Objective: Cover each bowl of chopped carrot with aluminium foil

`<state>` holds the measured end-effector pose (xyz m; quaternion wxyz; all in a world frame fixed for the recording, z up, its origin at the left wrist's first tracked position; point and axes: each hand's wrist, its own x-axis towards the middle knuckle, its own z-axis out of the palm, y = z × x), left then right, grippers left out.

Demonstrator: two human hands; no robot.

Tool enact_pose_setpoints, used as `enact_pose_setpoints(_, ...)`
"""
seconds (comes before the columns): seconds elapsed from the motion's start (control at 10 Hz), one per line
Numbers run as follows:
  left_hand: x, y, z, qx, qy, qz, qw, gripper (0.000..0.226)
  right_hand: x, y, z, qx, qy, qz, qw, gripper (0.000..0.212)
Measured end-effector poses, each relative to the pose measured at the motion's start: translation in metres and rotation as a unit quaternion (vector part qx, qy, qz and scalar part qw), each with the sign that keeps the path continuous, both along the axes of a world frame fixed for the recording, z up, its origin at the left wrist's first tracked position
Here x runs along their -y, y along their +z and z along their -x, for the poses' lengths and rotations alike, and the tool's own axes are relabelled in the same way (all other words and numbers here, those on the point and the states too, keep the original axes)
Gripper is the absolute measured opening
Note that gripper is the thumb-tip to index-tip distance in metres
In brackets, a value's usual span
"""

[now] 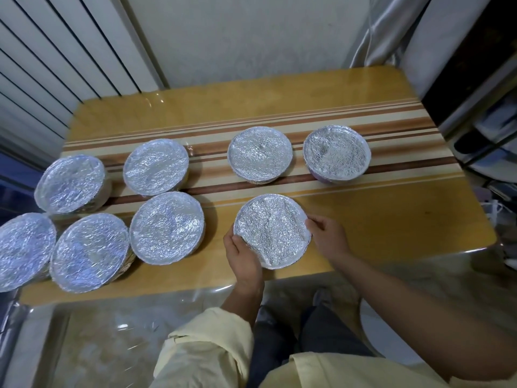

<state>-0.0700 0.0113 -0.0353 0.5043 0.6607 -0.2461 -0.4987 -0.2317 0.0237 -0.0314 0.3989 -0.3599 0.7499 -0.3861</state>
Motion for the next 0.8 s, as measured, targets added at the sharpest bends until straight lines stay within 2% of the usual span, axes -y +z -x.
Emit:
enact_pose_setpoints(0.1,0.0,0.0,-0.004,0.002,-0.021,-0.021,1.0,0.034,-0.003,0.006,0.004,0.009,-0.012,-0.006,1.0,0.025)
enact_pose_setpoints(0.2,-0.001,-0.001,-0.006,0.019,-0.034,-0.03,0.999,0.041,-0.009,-0.001,0.0,-0.016,0.005,-0.019,1.0,0.02)
enact_pose_setpoints(0.4,-0.002,-0.005,-0.007,0.035,-0.038,-0.051,0.997,0.038,-0.008,-0.008,-0.012,-0.09,-0.012,-0.012,0.996,0.026)
enact_pose_setpoints(0.5,0.0,-0.005,-0.009,0.03,-0.05,-0.052,0.997,0.038,-0.005,-0.005,-0.012,-0.035,-0.029,-0.029,0.999,0.018)
enact_pose_setpoints(0.6,0.0,0.0,-0.012,0.011,-0.067,-0.046,0.997,0.038,0.0,0.003,-0.011,0.083,-0.055,-0.058,0.993,0.023)
enact_pose_setpoints(0.7,0.001,0.001,-0.018,0.015,-0.08,-0.06,0.995,0.039,0.004,-0.001,-0.006,0.134,-0.024,-0.089,0.987,0.028)
enact_pose_setpoints(0.8,0.003,0.006,-0.027,0.066,-0.092,-0.093,0.989,0.045,0.005,0.0,0.002,0.133,0.011,-0.11,0.985,0.032)
